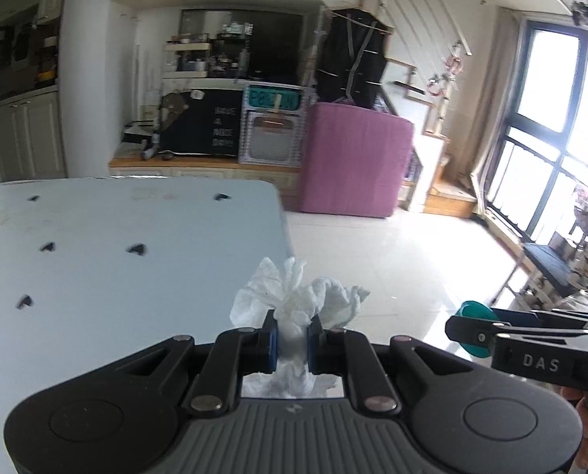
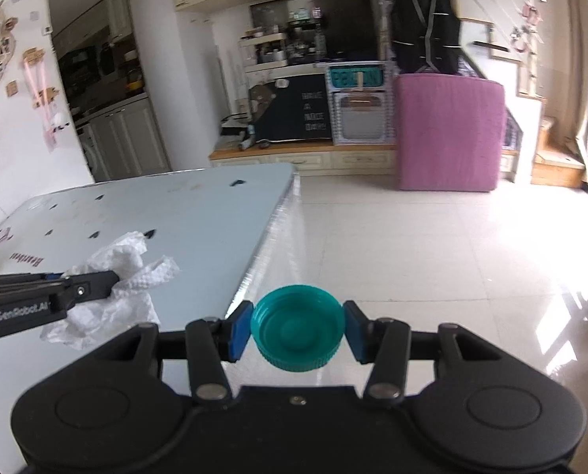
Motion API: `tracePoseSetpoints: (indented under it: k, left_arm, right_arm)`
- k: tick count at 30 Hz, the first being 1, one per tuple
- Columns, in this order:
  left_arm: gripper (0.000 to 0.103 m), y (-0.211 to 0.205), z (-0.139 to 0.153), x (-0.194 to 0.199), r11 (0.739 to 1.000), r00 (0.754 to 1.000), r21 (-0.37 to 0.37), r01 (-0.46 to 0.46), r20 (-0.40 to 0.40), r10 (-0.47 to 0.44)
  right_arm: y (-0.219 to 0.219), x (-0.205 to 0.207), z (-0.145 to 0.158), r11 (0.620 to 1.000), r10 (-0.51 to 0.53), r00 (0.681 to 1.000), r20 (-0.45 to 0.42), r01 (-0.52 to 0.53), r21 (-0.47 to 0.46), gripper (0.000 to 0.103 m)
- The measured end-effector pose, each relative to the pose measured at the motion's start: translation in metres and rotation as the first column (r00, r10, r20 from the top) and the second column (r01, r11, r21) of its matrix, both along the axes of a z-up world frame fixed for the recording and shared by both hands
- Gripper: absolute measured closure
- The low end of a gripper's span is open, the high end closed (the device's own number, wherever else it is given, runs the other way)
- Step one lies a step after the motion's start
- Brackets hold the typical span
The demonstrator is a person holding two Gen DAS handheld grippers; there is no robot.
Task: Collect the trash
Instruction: 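Carry the tissue and teal cap down to the yellow bin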
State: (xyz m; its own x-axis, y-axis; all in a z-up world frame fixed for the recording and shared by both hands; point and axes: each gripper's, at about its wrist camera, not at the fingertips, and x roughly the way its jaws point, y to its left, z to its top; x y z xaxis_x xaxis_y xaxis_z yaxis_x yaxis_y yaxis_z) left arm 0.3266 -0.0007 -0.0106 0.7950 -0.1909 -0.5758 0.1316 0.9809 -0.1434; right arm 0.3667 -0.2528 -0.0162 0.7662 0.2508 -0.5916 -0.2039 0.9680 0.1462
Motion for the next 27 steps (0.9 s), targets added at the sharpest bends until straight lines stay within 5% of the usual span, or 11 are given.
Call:
tracePoseSetpoints:
  k: [16, 27]
  left_arm:
    - [0.089, -0.109, -0.045, -0.011, 0.992, 0.989, -0.011, 0.129, -0.068, -0.129]
    - [0.089, -0.168, -0.121, 0.006, 0.988, 0.968, 0.006, 0.156, -0.201, -0.151]
  right_arm:
    - [-0.097, -0.040, -0.039, 0.991, -0.135, 0.989, -0.061, 0.136, -0.001, 0.053]
    - [-0.150, -0.037, -0.108, 0.983, -0.179, 0.969, -0.169, 0.182, 0.006, 0.053]
